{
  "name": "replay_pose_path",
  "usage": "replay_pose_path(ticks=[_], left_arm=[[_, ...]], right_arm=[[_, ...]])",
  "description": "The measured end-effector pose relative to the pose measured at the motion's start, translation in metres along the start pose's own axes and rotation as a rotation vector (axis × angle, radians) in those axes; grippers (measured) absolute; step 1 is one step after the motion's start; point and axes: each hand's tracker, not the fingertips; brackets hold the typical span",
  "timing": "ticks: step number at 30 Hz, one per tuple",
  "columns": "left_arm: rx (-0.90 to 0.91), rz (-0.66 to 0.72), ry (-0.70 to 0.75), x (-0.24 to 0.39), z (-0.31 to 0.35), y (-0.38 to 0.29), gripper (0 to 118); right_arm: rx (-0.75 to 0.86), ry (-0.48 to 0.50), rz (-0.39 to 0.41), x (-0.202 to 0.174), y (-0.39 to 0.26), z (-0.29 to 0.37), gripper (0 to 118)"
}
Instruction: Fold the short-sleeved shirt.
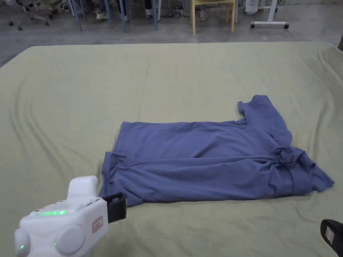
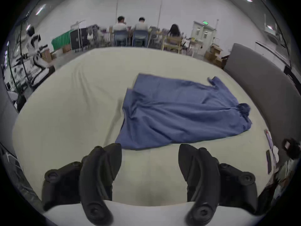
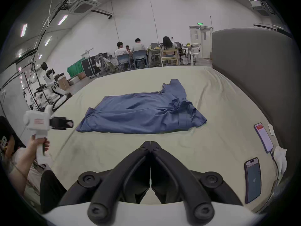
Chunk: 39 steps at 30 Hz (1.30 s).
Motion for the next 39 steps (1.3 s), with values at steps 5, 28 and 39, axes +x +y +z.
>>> replay_pose_path(ticks=[5, 28, 39], left_arm=[[-0.134, -0.042, 0.034, -0.014, -0.075, 0.012, 80], [-0.019, -0.121, -0.076, -0.008, -0.05, 0.052, 2], [-0.017, -0.083, -0.099, -0.015, -0.052, 0.05, 2]], right_arm=[[-0.035, -0.011, -0.002, 0.008, -0.003, -0.013, 3], [-0.263, -0.109, -0.182, 0.087, 0.045, -0.196, 118], [-0.299, -0.06, -0.125, 0.099, 0.037, -0.237, 23]])
